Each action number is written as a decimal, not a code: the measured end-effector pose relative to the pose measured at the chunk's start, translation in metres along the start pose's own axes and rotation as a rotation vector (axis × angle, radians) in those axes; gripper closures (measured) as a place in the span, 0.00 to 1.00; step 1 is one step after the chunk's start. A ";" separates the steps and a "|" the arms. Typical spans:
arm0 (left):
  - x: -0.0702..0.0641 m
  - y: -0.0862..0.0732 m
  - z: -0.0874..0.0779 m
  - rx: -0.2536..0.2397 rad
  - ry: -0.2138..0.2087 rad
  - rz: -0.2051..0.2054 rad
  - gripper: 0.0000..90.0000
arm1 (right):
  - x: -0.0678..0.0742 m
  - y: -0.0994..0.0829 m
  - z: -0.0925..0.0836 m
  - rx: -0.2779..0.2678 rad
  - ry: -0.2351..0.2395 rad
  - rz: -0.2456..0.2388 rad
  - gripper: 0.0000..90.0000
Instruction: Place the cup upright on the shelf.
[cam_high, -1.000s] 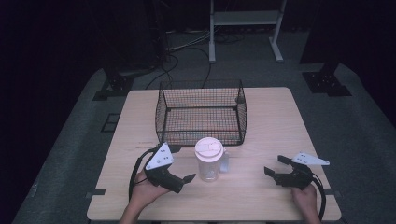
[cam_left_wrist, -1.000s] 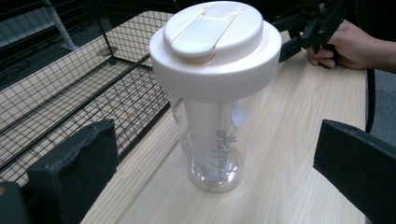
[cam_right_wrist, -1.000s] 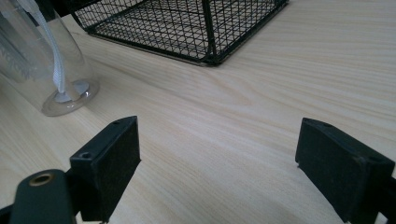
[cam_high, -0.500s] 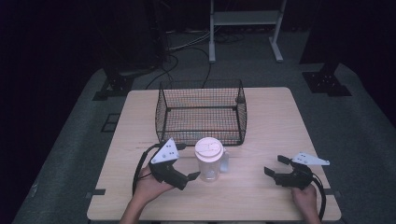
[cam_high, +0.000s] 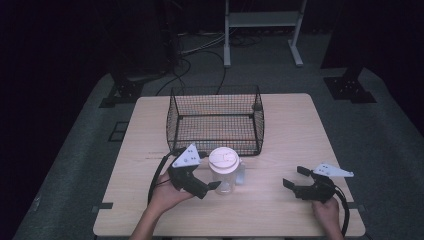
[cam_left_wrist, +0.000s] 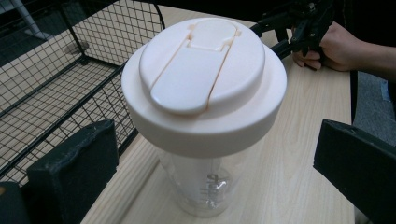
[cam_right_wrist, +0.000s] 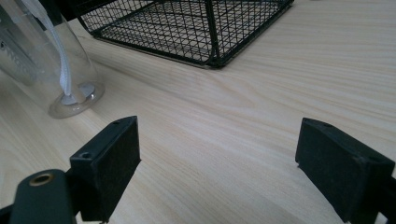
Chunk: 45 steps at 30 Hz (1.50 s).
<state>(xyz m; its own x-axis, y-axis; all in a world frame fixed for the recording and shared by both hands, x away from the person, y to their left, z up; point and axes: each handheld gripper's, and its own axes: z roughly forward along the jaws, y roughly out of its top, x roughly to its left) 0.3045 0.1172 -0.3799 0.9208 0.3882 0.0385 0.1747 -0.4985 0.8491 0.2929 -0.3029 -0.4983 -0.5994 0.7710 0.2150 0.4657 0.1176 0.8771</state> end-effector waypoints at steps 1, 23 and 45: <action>0.000 0.001 0.001 0.000 -0.004 -0.003 0.00 | 0.000 0.000 0.000 0.000 0.001 0.000 0.14; 0.008 0.012 0.027 0.100 -0.029 -0.025 0.00 | 0.000 0.000 0.000 -0.001 0.011 0.003 0.14; 0.013 0.022 0.045 0.182 -0.053 -0.033 0.03 | 0.000 0.000 0.000 0.000 0.013 0.000 0.14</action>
<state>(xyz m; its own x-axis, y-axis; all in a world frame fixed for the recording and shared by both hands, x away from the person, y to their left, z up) 0.3362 0.0759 -0.3843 0.9297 0.3677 -0.0203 0.2611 -0.6195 0.7403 0.2934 -0.3031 -0.4984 -0.6078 0.7630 0.2202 0.4658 0.1179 0.8770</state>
